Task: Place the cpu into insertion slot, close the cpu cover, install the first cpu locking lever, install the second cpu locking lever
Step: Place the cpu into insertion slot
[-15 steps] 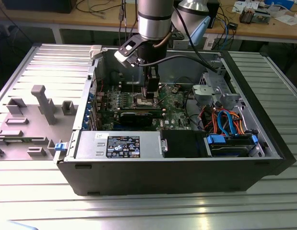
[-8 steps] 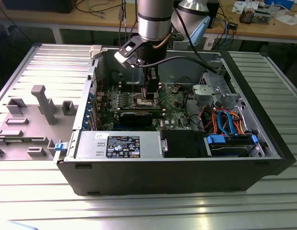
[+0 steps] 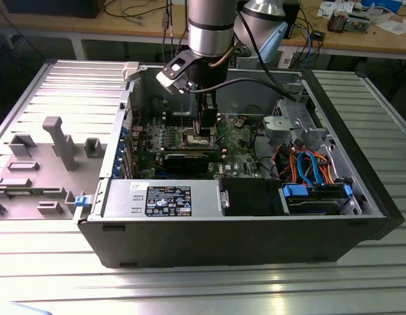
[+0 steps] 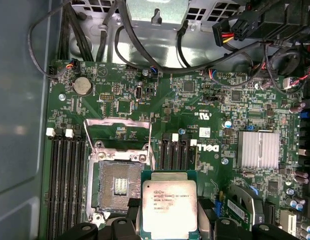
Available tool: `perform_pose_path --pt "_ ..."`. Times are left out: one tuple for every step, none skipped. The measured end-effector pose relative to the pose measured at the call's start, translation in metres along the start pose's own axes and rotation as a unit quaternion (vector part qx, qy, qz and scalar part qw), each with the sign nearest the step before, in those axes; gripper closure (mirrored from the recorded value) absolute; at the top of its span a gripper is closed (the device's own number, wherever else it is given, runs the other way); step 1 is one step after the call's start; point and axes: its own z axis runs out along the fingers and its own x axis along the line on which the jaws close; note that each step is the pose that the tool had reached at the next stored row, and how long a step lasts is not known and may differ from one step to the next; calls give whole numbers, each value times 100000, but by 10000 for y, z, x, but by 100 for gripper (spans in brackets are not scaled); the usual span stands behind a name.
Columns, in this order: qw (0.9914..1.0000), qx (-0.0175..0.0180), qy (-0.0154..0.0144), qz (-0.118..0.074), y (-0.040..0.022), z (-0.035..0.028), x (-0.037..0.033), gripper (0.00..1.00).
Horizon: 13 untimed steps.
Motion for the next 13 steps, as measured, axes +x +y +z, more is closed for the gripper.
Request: perform_pose_path --pt "100000 0 0 -2 0 2 0 46" --pt "100000 -1 0 2 0 3 0 46" --pt "100000 -2 0 0 0 5 0 46" --pt "100000 -3 0 0 0 7 0 46" --pt "100000 -1 0 1 0 9 1 46" --pt "100000 -2 0 1 0 32 2 46" --pt "100000 -2 -1 0 -1 53 4 46" --pt "100000 0 -2 -1 -1 54 4 46" --pt "100000 -1 -2 -2 -1 56 4 46" --pt "100000 -3 1 -1 -1 58 4 46" --pt "100000 -1 1 2 -2 61 4 46" --pt "100000 -1 -1 -1 -2 63 4 46" --pt "100000 -2 -3 1 -2 66 4 46"
